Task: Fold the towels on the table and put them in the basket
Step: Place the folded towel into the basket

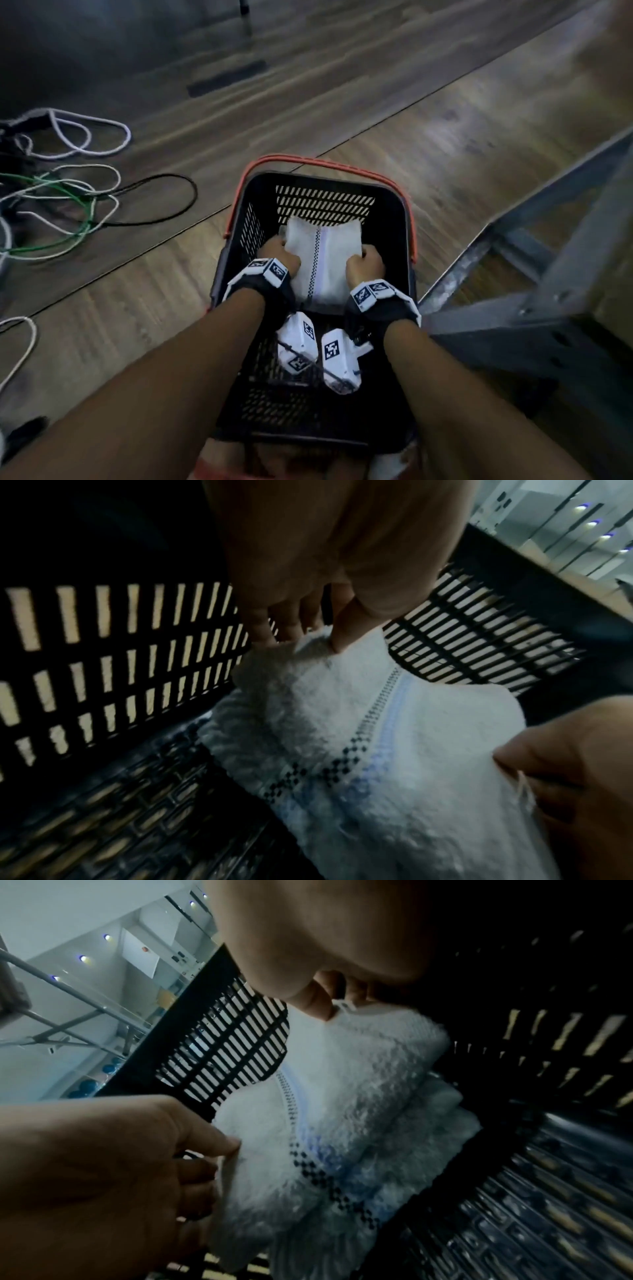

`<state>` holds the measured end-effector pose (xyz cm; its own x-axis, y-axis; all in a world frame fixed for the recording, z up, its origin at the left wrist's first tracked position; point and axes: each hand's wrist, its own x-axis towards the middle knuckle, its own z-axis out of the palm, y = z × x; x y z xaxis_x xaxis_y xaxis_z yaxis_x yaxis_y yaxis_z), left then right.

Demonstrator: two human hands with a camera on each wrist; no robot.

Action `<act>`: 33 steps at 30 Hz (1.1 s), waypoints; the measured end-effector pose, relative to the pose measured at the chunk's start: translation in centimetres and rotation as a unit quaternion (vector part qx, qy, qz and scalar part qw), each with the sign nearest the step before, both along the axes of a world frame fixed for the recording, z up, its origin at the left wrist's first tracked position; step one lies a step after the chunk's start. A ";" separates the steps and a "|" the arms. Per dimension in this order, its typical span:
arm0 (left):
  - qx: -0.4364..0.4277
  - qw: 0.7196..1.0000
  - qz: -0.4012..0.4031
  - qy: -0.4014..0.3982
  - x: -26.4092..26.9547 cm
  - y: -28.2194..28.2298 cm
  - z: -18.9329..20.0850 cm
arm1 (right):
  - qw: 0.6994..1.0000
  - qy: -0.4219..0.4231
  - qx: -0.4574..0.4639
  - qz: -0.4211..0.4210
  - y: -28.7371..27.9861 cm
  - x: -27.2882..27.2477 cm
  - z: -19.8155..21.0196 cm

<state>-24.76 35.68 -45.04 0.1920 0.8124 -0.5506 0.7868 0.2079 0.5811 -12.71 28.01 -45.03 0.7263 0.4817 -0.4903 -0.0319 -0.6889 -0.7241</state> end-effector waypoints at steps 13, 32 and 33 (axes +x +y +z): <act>0.044 0.986 0.123 -0.105 -0.6 -0.7 -0.9 | 0.998 -0.008 0.058 -0.022 0.5 0.0 -0.8; 0.222 0.950 -0.197 0.094 0.4 -0.4 -5.5 | 0.880 -0.363 -0.077 0.297 -1.0 -1.0 -6.3; 0.242 0.943 -0.212 0.089 0.0 -0.3 -6.3 | 0.887 -0.357 -0.068 0.285 -1.1 -1.4 -7.2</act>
